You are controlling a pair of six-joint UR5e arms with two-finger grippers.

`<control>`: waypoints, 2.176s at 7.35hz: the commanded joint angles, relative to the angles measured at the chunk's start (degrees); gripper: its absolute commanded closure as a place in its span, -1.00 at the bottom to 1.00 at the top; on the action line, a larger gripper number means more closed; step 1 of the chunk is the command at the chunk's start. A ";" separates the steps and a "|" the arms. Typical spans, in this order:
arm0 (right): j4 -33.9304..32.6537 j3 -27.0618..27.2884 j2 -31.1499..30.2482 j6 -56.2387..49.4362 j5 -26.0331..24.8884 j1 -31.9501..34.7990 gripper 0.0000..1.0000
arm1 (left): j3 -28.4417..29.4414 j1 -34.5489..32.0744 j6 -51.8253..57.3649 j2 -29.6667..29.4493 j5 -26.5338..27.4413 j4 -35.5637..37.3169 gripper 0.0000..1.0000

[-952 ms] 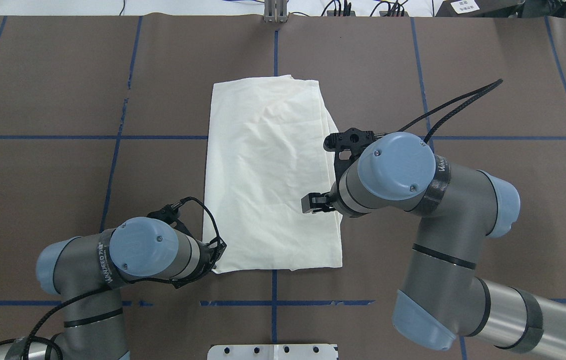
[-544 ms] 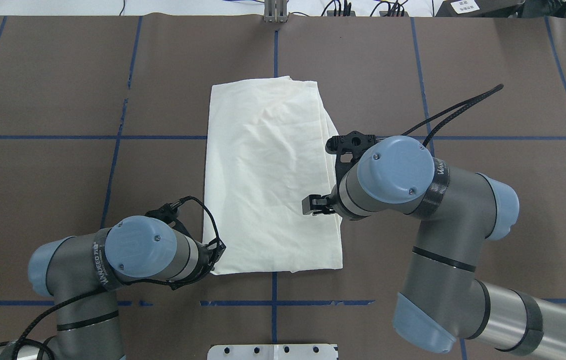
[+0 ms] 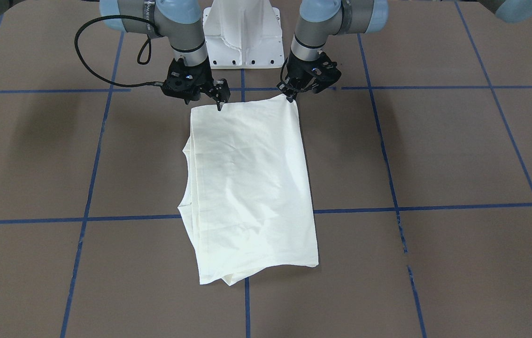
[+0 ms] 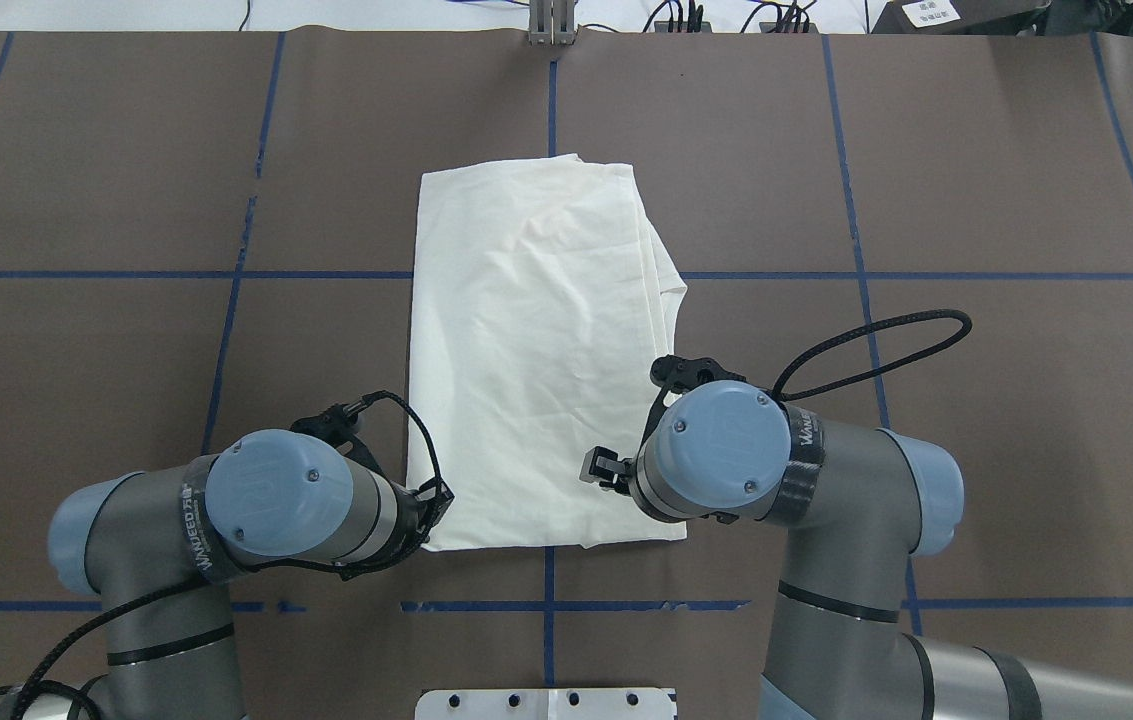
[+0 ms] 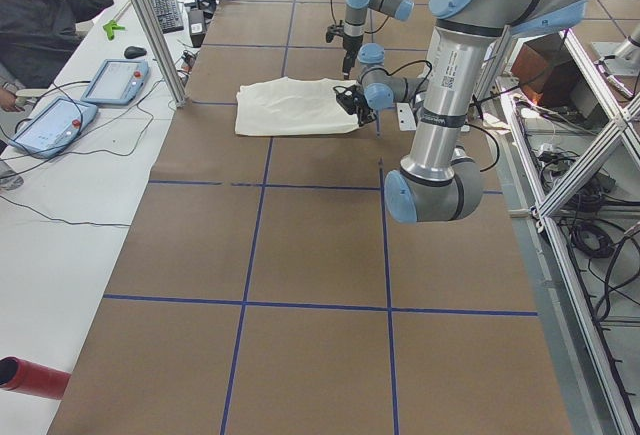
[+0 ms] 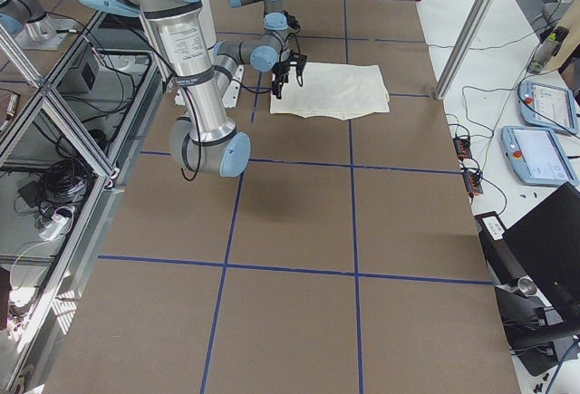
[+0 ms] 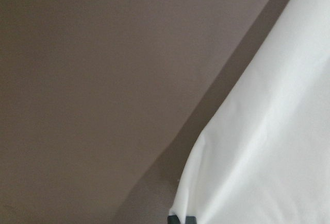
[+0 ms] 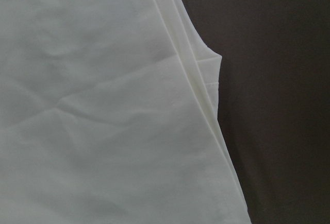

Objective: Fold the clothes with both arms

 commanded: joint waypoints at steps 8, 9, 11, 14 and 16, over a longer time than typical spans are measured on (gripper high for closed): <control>7.40 -5.60 -1.63 1.33 -2.28 -1.96 -1.00 | 0.03 0.00 0.01 -0.38 -0.02 -0.01 1.00; 7.40 -5.77 -1.72 1.42 -2.28 -2.04 -1.00 | 0.03 0.00 0.01 -0.38 -0.02 -0.01 1.00; 7.40 -5.86 -1.89 1.42 -2.28 -2.30 -1.00 | 0.03 0.00 0.01 -0.46 0.06 -0.01 1.00; 7.40 -5.95 -2.16 1.42 -2.28 -2.48 -0.55 | 0.03 0.00 0.01 -0.46 0.06 -0.01 1.00; 7.40 -5.86 -1.90 1.42 -2.10 -2.48 0.48 | -0.06 -0.09 0.01 -0.38 0.06 -0.01 1.00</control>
